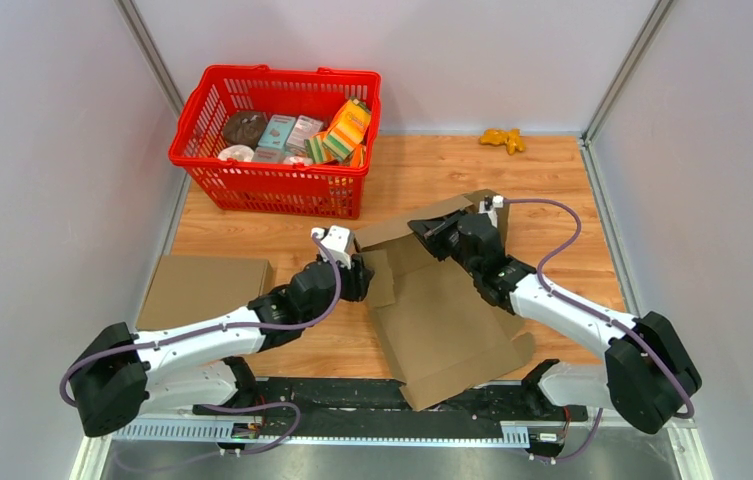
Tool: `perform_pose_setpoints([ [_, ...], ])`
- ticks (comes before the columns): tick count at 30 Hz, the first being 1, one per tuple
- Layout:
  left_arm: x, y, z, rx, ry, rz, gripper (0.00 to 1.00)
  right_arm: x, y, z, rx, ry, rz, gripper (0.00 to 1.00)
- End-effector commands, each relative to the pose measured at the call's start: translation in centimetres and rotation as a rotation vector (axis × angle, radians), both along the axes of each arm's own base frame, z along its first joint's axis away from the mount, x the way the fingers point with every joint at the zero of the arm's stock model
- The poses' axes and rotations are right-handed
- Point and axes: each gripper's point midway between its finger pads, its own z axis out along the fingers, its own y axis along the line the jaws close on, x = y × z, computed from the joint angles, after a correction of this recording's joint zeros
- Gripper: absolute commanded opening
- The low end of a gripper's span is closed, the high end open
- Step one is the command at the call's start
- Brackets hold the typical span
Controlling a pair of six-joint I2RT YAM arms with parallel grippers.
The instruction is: Fold the paper box
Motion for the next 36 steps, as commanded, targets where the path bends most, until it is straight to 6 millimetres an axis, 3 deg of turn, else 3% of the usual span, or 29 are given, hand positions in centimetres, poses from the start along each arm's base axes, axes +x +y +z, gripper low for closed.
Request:
perform_pose_setpoints([
  [1, -0.5, -0.2, -0.2, -0.049, -0.013, -0.003, 0.55, -0.9, -0.2, 0.3, -0.063, -0.097, 0.048, 0.0],
  [5, -1.0, 0.6, -0.3, -0.056, -0.008, 0.003, 0.57, -0.5, 0.4, 2.3, -0.035, -0.16, 0.07, 0.0],
  [13, 0.4, 2.6, 0.7, -0.008, -0.076, 0.113, 0.59, 1.4, 1.9, 5.9, 0.083, -0.217, 0.047, 0.0],
  [21, 1.6, 1.6, 1.1, -0.02, -0.088, 0.126, 0.59, 2.0, 3.4, 4.7, 0.184, -0.174, 0.061, 0.0],
  [26, 2.0, 0.4, 1.3, -0.03, -0.088, 0.101, 0.54, 1.6, 2.0, 2.1, 0.145, -0.133, 0.034, 0.0],
  [30, 1.9, -0.6, 1.3, -0.036, -0.096, 0.078, 0.5, 1.1, 1.3, 1.2, 0.137, -0.124, 0.026, 0.0],
  [36, 1.9, -0.9, -0.8, 0.002, -0.071, 0.089, 0.44, 1.0, 0.4, 1.4, 0.139, -0.129, 0.004, 0.0],
])
